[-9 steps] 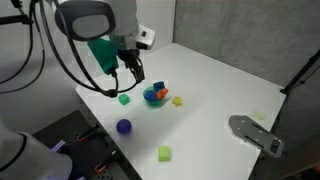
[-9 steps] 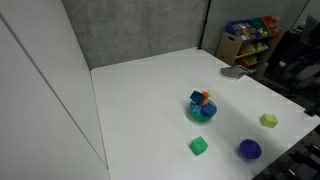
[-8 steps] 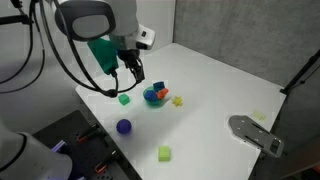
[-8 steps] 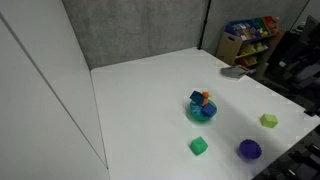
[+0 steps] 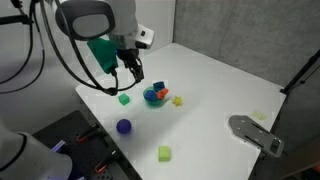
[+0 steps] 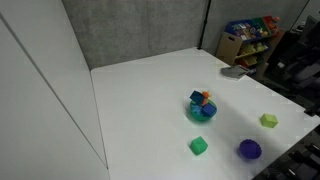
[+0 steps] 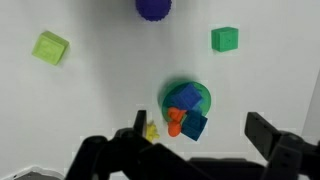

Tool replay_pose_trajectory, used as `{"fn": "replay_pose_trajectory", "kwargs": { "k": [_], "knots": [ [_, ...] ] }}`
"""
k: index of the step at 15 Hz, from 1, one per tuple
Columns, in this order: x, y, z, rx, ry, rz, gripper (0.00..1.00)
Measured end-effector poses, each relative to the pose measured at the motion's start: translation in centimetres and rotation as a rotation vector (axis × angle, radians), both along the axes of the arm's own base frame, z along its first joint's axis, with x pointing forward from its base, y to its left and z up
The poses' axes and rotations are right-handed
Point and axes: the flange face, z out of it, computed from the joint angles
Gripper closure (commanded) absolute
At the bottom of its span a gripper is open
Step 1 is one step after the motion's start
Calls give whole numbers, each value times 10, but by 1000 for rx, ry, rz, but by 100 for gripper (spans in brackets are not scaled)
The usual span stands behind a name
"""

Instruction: Put the blue building block on top of the lime green building block

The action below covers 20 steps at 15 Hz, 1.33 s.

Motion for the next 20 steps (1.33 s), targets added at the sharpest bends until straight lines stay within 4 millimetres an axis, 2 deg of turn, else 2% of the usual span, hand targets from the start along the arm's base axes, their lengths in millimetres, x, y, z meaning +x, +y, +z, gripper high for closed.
{"fn": "replay_pose_trajectory", "kwargs": {
  "k": [5, 11, 15, 20],
  "knots": [
    [15, 27, -2, -37, 22, 29, 0],
    [50, 72, -10, -122, 62, 35, 0],
    [79, 92, -31, -180, 75, 15, 0],
    [118, 101, -69, -235, 106, -12, 0]
  ]
}}
